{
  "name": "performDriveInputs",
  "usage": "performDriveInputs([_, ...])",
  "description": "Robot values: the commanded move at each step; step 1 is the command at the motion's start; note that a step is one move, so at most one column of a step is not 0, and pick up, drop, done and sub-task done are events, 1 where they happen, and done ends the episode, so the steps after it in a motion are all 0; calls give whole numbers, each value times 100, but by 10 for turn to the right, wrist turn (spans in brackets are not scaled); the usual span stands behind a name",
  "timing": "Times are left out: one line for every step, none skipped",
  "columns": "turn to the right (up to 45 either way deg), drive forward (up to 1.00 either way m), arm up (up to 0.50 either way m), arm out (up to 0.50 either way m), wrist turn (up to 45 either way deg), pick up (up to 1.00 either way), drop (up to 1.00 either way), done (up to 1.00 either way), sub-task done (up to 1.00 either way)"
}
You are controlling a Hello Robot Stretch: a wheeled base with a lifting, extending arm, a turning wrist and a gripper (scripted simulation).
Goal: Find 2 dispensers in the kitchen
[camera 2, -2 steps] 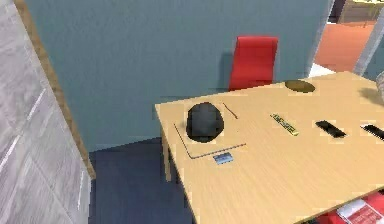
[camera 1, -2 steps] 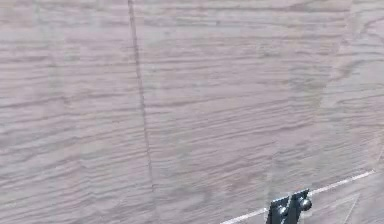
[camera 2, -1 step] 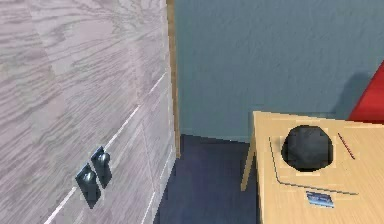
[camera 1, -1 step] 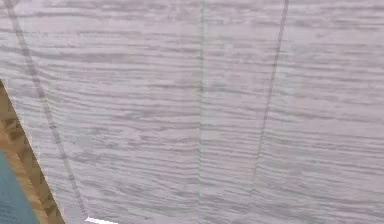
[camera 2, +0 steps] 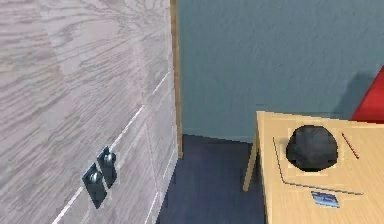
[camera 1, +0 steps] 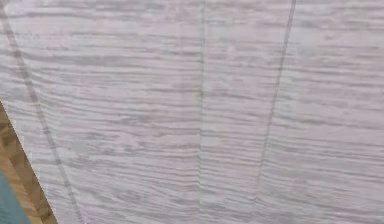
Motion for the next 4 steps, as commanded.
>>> performDriveInputs([-450, 0, 0, 0, 0, 0, 0, 0, 0])
performDriveInputs([-450, 0, 0, 0, 0, 0, 0, 0, 0])
performDriveInputs([-450, 0, 0, 0, 0, 0, 0, 0, 0])
performDriveInputs([0, 100, 0, 0, 0, 0, 0, 0, 0])
